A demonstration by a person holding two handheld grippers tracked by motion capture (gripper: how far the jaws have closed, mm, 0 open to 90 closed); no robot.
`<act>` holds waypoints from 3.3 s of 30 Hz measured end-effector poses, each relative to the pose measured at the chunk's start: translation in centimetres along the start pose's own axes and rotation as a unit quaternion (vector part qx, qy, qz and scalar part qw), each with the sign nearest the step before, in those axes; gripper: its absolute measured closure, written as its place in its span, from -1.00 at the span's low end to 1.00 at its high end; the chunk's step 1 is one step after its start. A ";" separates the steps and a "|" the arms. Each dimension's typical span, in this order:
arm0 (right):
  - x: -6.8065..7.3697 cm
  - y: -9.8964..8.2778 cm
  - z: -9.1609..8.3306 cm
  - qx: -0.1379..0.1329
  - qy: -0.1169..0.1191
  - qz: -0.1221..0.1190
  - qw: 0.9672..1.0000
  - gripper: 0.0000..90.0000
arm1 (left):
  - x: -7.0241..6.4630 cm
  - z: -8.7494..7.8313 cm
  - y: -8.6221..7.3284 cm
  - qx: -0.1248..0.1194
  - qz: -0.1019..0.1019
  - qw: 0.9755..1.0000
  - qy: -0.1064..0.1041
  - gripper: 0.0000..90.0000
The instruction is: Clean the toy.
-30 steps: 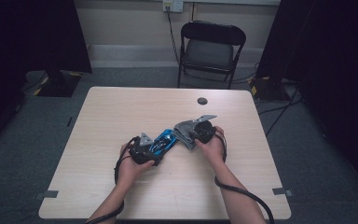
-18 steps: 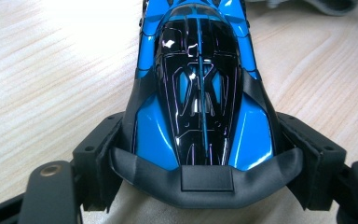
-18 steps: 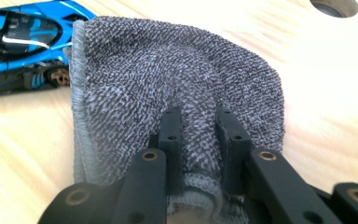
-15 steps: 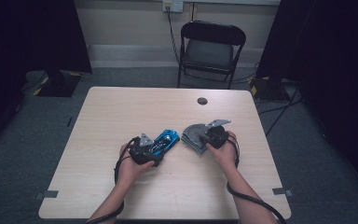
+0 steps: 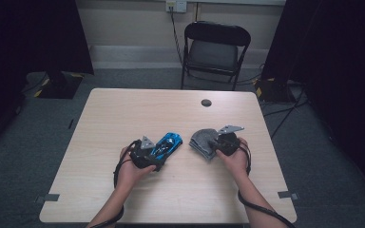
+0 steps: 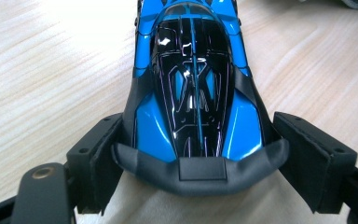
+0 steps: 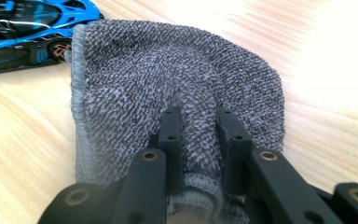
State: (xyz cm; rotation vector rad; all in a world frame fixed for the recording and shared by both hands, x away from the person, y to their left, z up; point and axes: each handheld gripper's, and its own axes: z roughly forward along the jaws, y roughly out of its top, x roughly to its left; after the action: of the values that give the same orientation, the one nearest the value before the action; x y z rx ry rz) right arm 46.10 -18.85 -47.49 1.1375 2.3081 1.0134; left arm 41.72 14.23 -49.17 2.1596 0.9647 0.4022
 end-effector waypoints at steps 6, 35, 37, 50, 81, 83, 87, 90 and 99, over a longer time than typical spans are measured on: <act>0.2 -0.3 0.1 -0.003 0.004 -0.002 1.000 0.65 | 0.0 -1.5 0.7 -0.014 -0.001 1.000 -0.002 -0.54; 2.6 -1.7 -2.3 -0.046 0.077 -0.032 0.995 0.65 | 0.9 2.8 5.6 0.013 -0.010 1.000 -0.014 -0.07; 3.0 -1.9 -2.3 -0.046 0.084 -0.037 0.995 0.65 | 0.9 2.7 5.6 0.017 -0.008 1.000 -0.014 -0.06; 9.7 -1.4 -3.1 -0.043 0.166 -0.138 0.975 0.65 | 0.7 2.6 5.3 0.009 -0.003 1.000 -0.008 -0.06; 10.7 0.5 1.9 0.015 0.178 -0.129 0.975 0.65 | 0.4 2.4 5.0 0.004 0.005 1.000 -0.003 -0.02; 10.5 0.5 1.9 0.014 0.174 -0.128 0.976 0.65 | 0.4 2.4 5.0 0.003 0.004 1.000 -0.002 -0.02; 9.9 0.6 2.0 0.015 0.167 -0.120 0.978 0.65 | 0.4 2.4 5.0 0.004 0.005 1.000 -0.002 -0.02; 9.4 0.7 2.1 0.017 0.164 -0.114 0.980 0.65 | 0.4 2.4 5.0 0.004 0.007 1.000 -0.001 -0.02; 8.5 1.2 2.3 0.027 0.149 -0.118 0.981 0.65 | 0.3 2.3 5.0 0.004 0.006 1.000 0.002 -0.02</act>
State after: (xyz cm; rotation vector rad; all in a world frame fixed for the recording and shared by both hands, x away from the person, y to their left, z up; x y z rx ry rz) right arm 43.02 -10.56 -48.27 0.7450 2.6415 1.0965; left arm 45.78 11.06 -47.14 2.1739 0.9571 0.4082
